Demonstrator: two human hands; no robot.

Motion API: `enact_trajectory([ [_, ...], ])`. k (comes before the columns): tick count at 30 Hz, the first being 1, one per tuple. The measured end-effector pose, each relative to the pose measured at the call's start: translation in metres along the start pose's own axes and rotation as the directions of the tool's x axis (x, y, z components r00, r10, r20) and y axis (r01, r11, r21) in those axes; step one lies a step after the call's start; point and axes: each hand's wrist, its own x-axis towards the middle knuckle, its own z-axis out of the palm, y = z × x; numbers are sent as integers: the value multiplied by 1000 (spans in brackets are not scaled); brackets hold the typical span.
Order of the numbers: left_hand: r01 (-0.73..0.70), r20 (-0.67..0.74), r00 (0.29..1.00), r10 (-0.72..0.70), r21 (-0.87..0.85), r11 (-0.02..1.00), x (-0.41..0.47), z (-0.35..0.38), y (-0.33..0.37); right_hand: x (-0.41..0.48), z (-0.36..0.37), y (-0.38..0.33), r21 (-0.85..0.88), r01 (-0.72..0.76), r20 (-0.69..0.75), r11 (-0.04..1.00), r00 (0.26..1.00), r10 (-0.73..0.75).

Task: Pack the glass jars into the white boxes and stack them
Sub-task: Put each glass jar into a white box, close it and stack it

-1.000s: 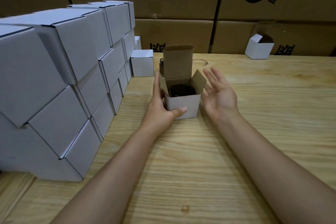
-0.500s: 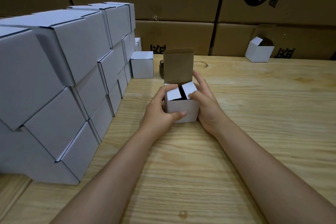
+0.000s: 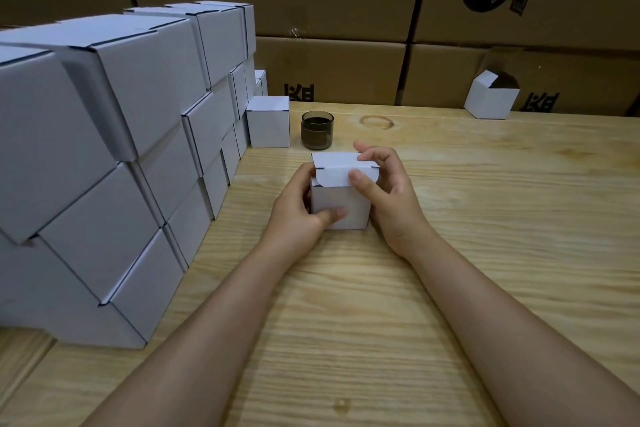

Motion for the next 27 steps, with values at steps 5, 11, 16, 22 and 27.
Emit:
enact_trajectory([
  [5, 7, -15, 1000, -6, 34, 999, 0, -1, -3, 0, 2, -1, -32, 28, -19, 999, 999, -28],
  [11, 7, -19, 1000, -7, 11, 1000, 2, 1, -4, -1, 1, -3, -141, 71, -17, 988, 997, -74],
  [16, 0, -14, 1000, 0, -11, 1000, 4, 1, -7, -1, 1, -4, -172, 69, -18, 983, 997, -73],
  [22, -27, -26, 999, 28, 25, 999, 7, 2, -11, -1, 5, -4, -166, 69, -64, 984, 995, -80],
  [27, -19, -6, 1000, 19, 34, 999, 6, 2, -11, -2, 0, -5, -215, 73, -1, 974, 997, -74],
])
